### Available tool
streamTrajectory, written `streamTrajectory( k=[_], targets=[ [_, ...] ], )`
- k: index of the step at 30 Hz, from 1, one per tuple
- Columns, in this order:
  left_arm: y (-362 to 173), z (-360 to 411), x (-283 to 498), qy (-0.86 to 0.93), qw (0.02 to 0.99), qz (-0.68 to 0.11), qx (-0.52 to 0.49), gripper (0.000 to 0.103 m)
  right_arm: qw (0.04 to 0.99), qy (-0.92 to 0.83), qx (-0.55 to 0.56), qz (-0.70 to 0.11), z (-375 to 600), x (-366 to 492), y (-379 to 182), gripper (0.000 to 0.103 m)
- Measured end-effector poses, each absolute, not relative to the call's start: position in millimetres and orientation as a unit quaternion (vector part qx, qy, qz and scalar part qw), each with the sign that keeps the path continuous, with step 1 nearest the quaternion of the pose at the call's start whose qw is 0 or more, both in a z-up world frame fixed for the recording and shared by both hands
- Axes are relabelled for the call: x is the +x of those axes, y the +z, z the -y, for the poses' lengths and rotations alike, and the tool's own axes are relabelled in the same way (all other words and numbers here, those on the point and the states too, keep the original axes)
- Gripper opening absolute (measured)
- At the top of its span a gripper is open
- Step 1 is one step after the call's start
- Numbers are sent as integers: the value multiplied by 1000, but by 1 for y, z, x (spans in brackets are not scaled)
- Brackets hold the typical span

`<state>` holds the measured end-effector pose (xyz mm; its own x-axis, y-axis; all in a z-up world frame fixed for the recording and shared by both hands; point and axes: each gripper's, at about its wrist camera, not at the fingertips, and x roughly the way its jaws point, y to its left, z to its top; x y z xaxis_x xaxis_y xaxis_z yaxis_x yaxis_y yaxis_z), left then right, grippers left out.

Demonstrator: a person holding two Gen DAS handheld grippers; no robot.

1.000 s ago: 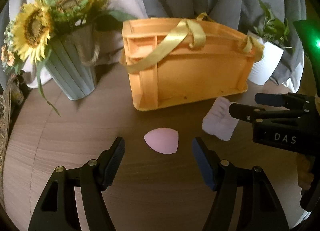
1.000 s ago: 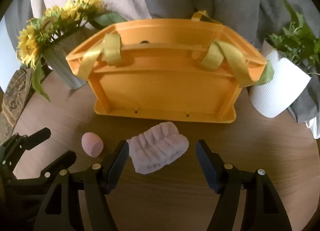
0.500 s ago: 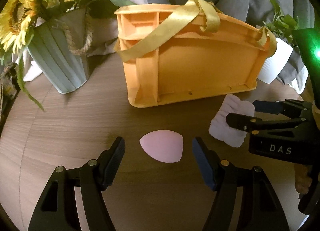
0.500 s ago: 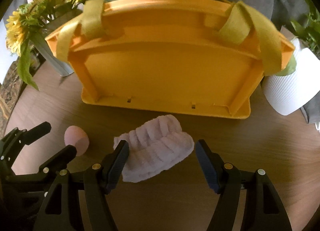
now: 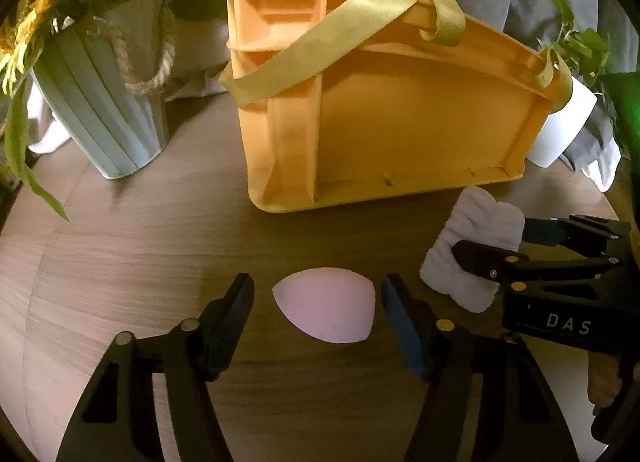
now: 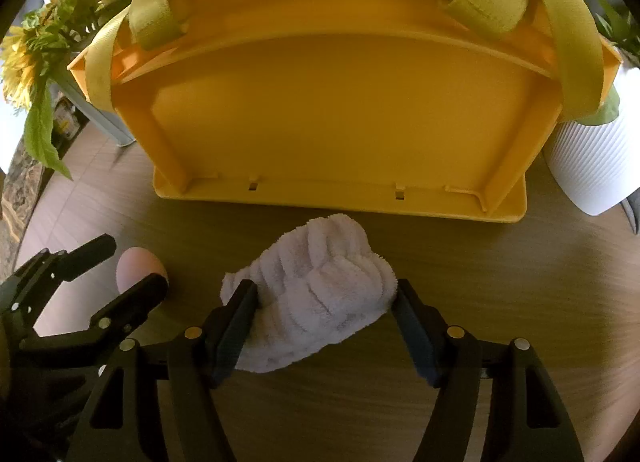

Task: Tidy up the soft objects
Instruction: 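Grasp the pink sponge with the left gripper while the right gripper grasps the white towel, then lift the sponge and towel over the orange crate with both grippers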

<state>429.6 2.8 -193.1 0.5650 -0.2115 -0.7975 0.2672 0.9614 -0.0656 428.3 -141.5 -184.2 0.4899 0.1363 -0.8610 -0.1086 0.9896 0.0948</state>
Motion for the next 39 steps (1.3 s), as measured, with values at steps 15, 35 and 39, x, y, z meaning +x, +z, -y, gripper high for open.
streamTrajectory(
  k=[15,35,39],
  targets=[
    [-183,-12,422,-134,886,-445,11,45,871,73,-2,-485,130,419,-174,26],
    [-115,-6,387,-142,908,-395,13,45,901,57,26,-430,149,372,-114,23],
    [-94,-4,378,-147,917,-371,15,45,911,52,27,-408,154,359,-94,23]
  ],
)
